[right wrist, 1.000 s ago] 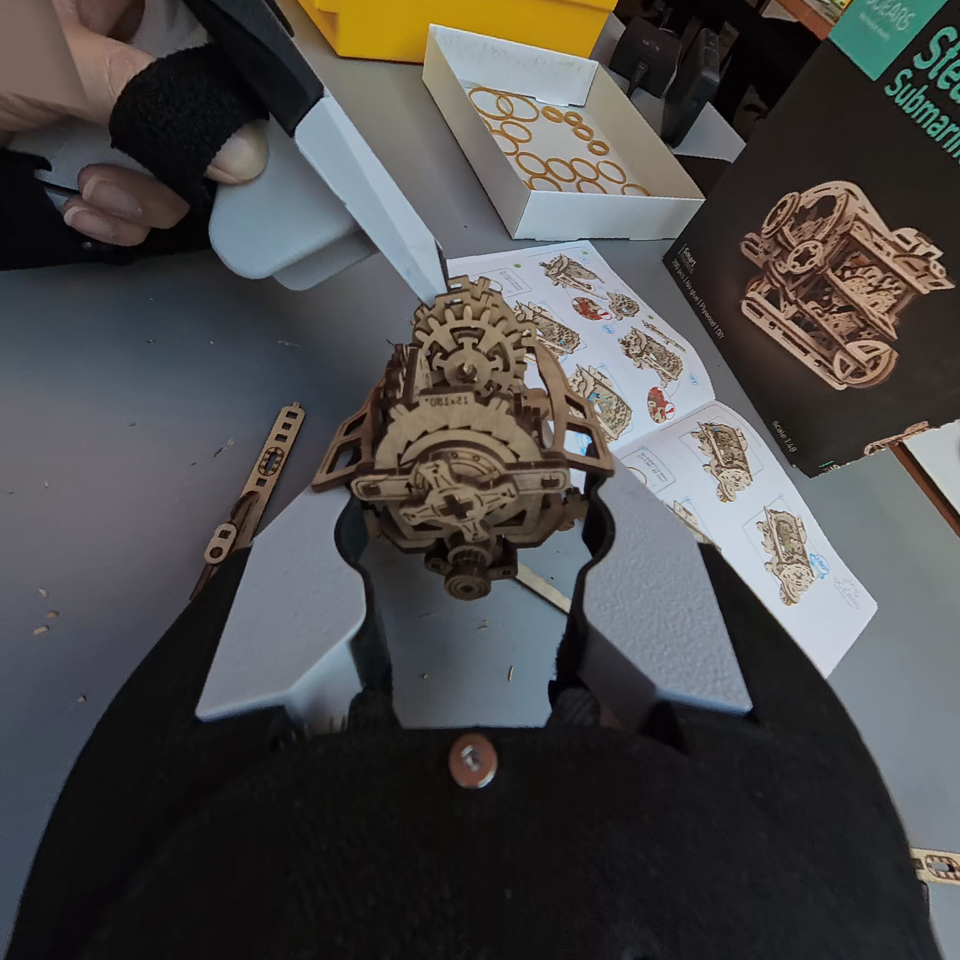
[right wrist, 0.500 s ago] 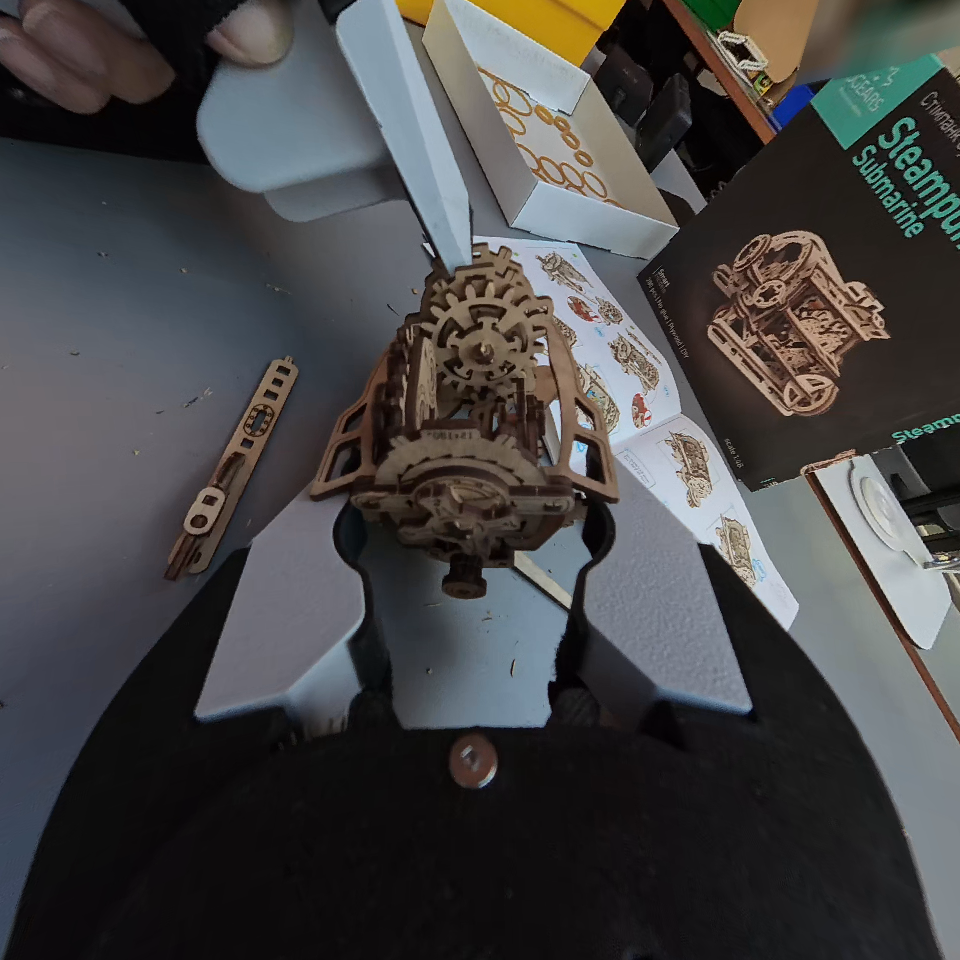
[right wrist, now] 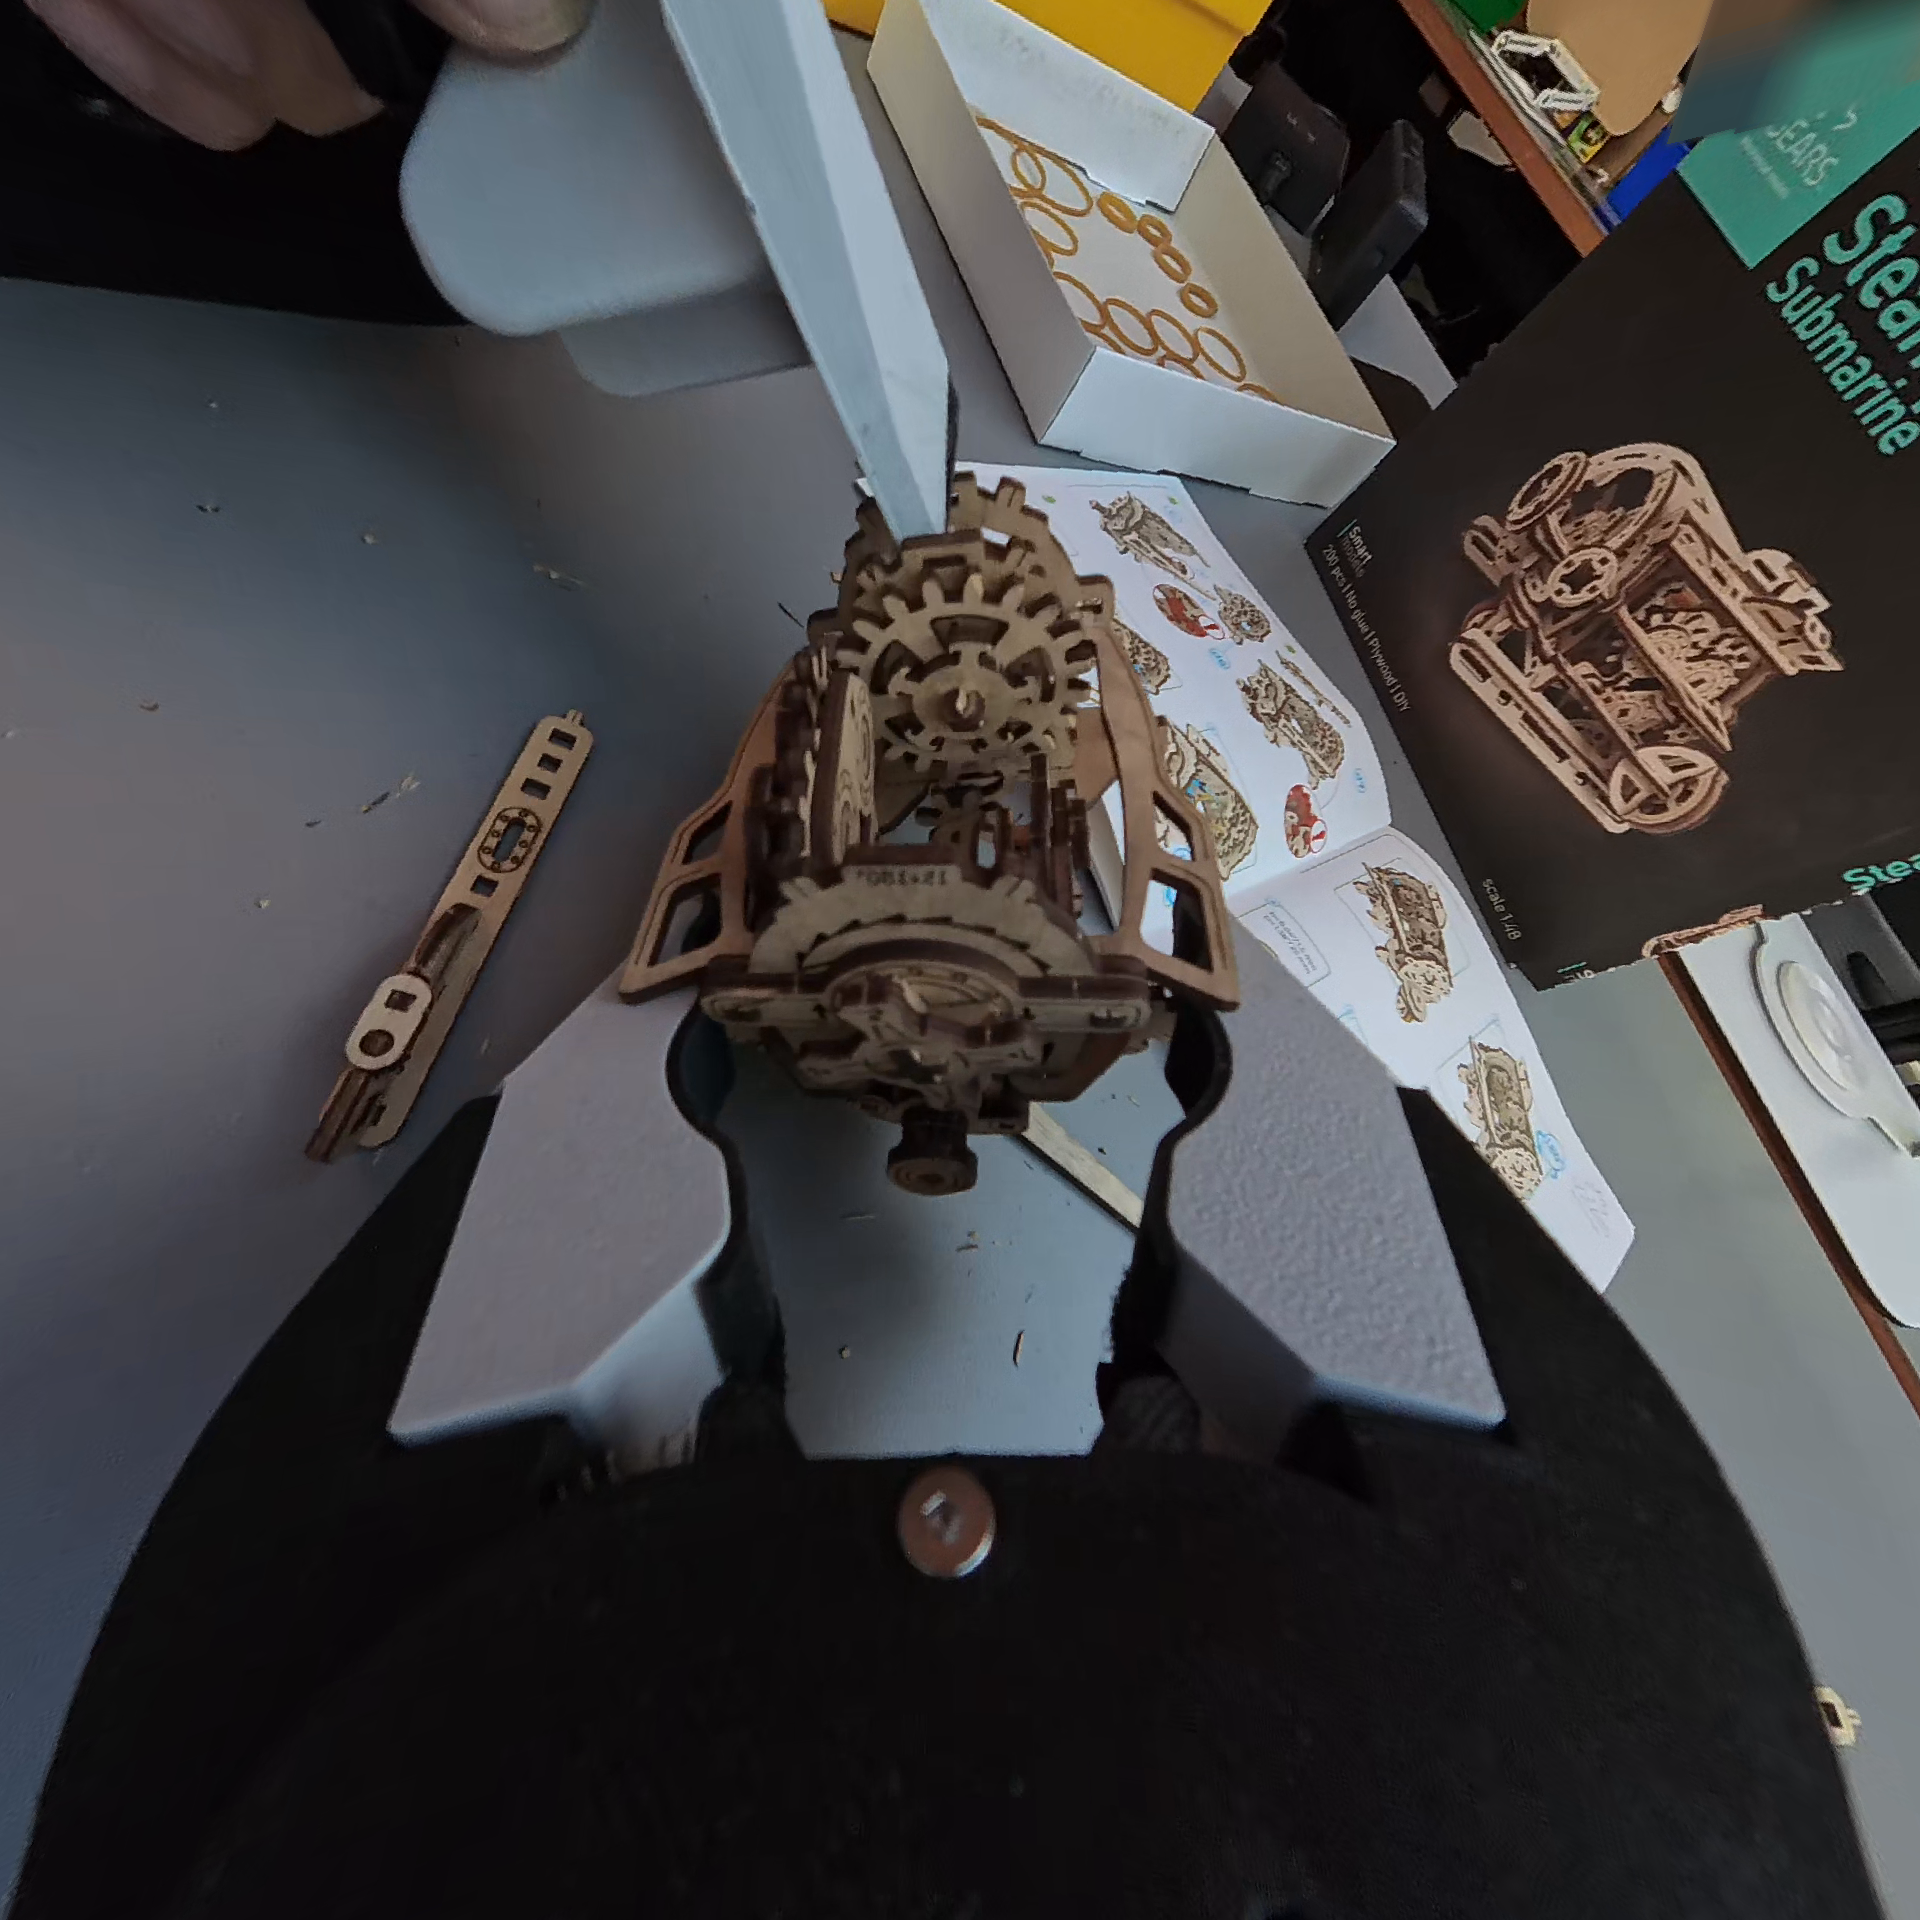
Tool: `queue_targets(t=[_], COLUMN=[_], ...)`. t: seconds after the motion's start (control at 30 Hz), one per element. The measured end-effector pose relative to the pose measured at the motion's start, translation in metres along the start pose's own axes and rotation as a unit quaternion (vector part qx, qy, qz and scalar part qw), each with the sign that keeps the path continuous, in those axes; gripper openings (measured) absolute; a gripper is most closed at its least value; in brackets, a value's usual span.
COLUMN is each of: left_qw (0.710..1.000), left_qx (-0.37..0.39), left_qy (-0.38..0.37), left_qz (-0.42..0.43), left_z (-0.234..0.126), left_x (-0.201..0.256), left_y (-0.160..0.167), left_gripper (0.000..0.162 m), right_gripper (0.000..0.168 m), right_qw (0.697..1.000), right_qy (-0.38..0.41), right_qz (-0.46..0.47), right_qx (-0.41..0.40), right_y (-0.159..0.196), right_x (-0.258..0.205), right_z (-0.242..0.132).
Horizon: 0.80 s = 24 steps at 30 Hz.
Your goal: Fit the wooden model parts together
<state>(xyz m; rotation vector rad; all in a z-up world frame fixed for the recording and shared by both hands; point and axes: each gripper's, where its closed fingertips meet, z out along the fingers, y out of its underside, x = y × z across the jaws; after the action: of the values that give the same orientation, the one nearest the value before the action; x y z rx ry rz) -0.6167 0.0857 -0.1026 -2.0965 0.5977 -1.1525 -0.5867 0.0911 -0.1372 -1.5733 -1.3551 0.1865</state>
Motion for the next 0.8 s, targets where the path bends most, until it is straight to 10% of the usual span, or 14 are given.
queue_targets(t=[0.23,0.8], left_qw=[0.998,0.993], left_qx=[-0.021,-0.053], left_qy=[-0.021,0.076], left_qz=[0.049,0.068], left_z=[0.002,0.005], left_x=[-0.001,0.001], left_y=[-0.002,-0.024], left_gripper=[0.033,0.025], right_gripper=[0.085,0.085], right_qw=[1.0,1.0], right_qy=[0.004,0.018], right_qz=[0.001,-0.017], right_qx=[-0.001,0.006], right_y=[0.0,-0.003], right_x=[0.002,0.003], right_z=[0.001,0.002])
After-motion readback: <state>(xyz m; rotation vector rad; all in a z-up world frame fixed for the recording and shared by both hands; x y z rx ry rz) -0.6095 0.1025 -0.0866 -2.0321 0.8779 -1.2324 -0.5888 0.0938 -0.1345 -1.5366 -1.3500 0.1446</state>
